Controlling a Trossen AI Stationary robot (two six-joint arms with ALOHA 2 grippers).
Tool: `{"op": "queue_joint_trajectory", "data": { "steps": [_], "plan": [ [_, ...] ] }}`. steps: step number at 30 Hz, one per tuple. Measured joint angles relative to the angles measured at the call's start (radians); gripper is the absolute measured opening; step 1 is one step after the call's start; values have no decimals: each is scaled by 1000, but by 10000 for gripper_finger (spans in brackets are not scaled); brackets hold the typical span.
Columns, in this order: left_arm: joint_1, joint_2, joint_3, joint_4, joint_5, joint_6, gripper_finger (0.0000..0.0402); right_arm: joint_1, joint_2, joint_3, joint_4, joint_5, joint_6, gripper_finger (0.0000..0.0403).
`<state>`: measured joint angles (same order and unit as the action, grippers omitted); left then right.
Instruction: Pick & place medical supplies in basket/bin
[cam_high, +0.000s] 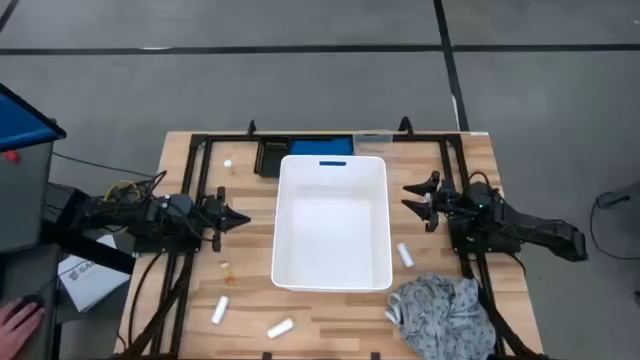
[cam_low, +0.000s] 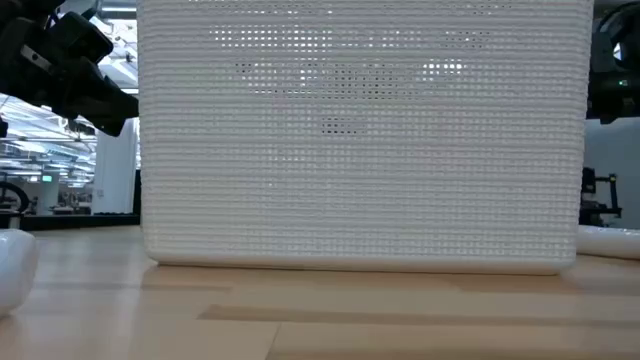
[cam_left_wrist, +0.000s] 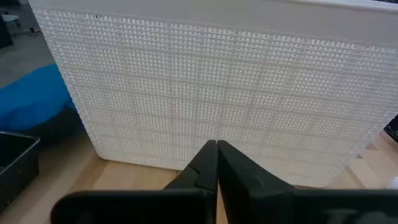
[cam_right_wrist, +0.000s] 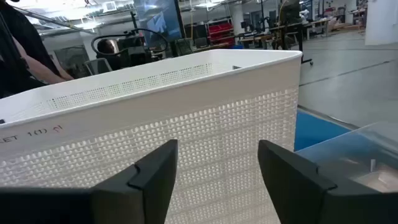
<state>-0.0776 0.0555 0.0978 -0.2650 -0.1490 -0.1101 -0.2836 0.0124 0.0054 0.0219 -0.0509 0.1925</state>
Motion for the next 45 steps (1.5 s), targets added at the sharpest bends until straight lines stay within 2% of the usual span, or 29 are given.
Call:
{"op": "queue_joint_trajectory", "data": {
  "steps": [40,42,45],
  "plan": [
    [0,0,0,0,0,0,3,0,0,0,0,0,0,220],
    [2,2,-2,9,-37,41,3,0,0,0,0,0,0,220],
    [6,31,-6,45,-204,161,3,0,0,0,0,0,0,220]
  ]
}}
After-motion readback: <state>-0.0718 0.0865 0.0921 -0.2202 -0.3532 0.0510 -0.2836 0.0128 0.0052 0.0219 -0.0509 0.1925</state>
